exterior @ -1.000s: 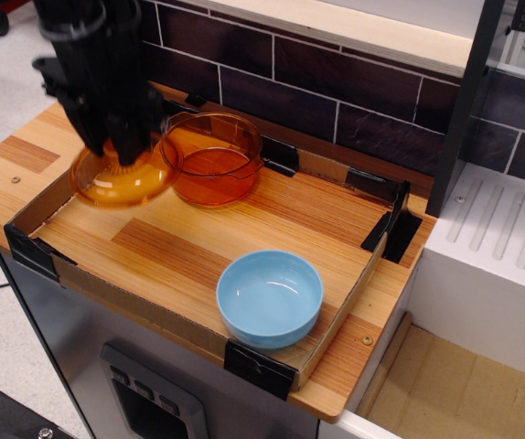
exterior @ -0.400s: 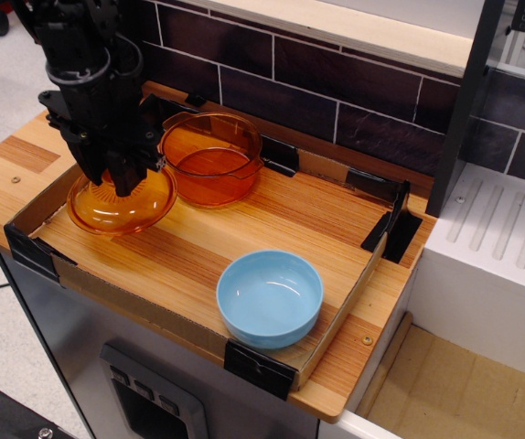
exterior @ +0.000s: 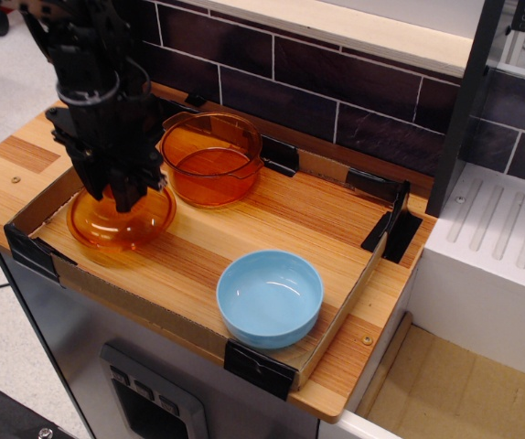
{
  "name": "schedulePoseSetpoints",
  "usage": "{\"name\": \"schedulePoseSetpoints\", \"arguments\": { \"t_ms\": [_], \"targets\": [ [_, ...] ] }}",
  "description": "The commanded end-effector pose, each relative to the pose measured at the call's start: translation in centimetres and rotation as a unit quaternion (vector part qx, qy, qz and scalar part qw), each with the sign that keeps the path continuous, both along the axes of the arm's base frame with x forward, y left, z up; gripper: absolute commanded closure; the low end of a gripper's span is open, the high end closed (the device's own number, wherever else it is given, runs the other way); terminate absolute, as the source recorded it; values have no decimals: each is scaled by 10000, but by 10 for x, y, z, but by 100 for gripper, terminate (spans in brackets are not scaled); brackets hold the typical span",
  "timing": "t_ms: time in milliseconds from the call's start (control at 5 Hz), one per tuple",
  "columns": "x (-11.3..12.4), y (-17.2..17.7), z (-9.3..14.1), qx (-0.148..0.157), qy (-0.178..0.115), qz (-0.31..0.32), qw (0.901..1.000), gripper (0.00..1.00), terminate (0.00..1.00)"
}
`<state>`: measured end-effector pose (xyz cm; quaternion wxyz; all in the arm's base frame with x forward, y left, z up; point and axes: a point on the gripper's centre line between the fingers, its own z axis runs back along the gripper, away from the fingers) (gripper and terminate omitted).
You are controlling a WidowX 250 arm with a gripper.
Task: Take lid off pot
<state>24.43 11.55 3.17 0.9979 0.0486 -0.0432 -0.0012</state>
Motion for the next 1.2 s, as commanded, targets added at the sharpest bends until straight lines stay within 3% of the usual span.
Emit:
{"name": "schedulePoseSetpoints", "arguments": {
  "t_ms": [0, 400, 800, 1000],
  "targets": [
    [-8, 0, -1, 122, 197, -182, 9996, 0, 0],
    [2, -8, 28, -211, 123, -54, 9997, 0, 0],
    [2, -27, 96, -732, 215, -101, 9970, 0, 0],
    [2, -27, 96, -732, 215, -101, 9970, 0, 0]
  ]
}}
